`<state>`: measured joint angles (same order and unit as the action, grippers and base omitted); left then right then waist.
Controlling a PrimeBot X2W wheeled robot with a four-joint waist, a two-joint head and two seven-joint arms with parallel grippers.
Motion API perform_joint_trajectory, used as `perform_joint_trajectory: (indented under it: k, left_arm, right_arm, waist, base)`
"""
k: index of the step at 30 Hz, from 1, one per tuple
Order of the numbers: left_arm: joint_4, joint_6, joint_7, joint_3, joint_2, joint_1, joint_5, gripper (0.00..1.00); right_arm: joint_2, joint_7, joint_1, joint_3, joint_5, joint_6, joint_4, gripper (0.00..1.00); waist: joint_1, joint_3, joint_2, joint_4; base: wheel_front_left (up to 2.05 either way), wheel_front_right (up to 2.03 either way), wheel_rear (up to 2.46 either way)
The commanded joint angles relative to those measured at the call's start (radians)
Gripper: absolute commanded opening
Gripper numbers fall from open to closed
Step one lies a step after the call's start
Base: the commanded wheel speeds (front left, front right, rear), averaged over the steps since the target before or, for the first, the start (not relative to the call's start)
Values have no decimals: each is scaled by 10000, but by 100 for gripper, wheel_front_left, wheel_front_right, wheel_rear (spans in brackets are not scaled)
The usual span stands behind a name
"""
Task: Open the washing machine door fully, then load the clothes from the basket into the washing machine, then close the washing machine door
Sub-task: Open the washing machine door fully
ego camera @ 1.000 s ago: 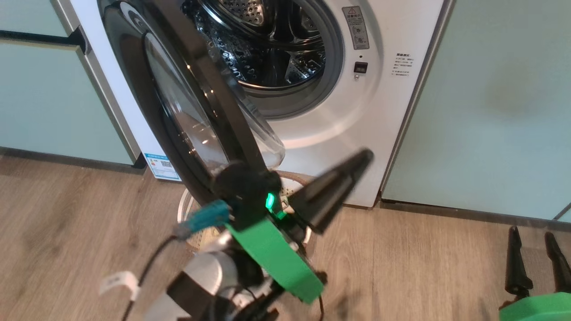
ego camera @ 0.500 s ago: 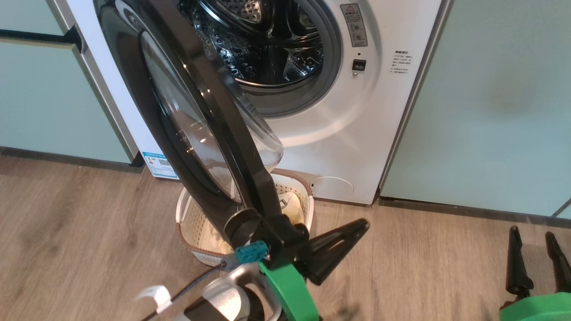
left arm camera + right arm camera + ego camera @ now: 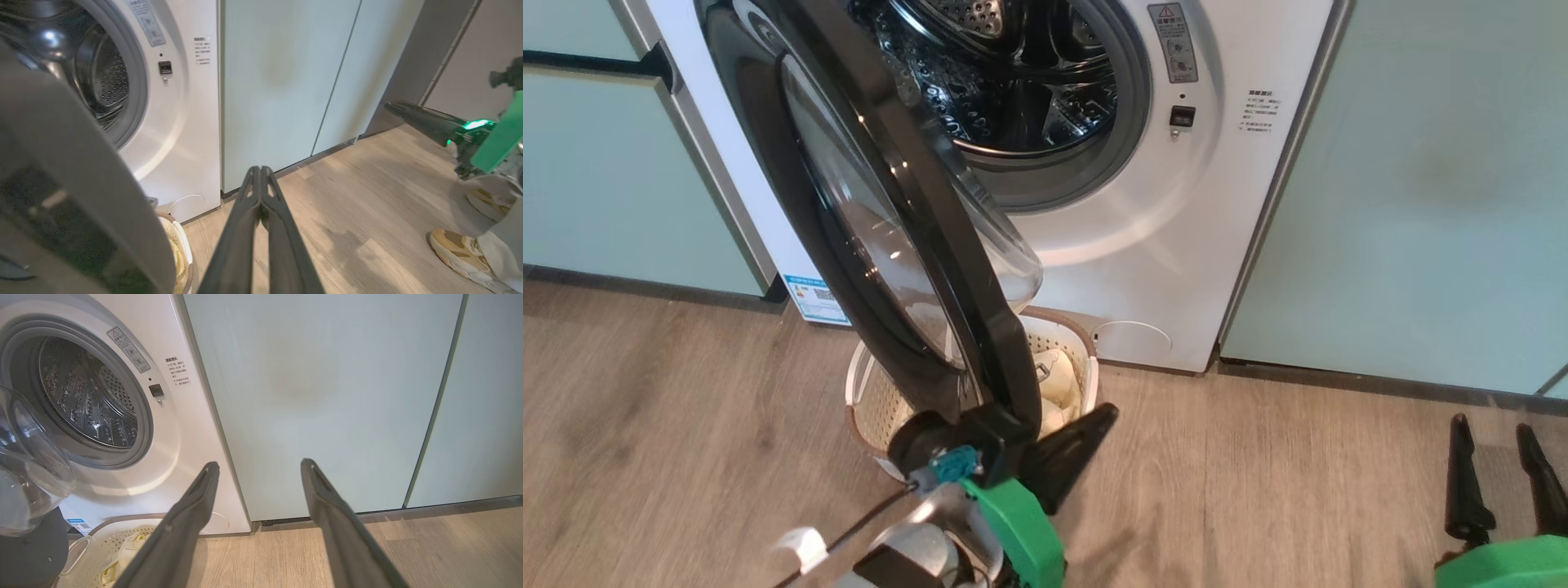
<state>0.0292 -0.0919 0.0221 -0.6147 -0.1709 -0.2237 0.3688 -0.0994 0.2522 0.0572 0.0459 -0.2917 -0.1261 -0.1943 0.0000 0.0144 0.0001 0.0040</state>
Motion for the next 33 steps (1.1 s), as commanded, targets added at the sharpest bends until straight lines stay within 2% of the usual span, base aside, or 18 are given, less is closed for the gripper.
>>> perform_joint_trajectory:
  k: [1,13,33]
  left_arm:
    - [-66,115,239,568,29,-520,22,0]
    - [688,418,792,1027,35,-626,244,0]
    - [219,667,696,1151,-337,-282,451,0]
  right_arm:
    - [-308,95,-235,-221,-58,-46,324,100]
    - [-266,95,-224,-209,-63,-46,323,100]
    - [-155,95,-227,-169,-54,-46,275,100]
  waist:
    - [0,14,-1,15]
    - [0,72,-1,81]
    - [0,37,-1,684]
  base:
    - [0,0,0]
    - [0,0,0]
    - [0,0,0]
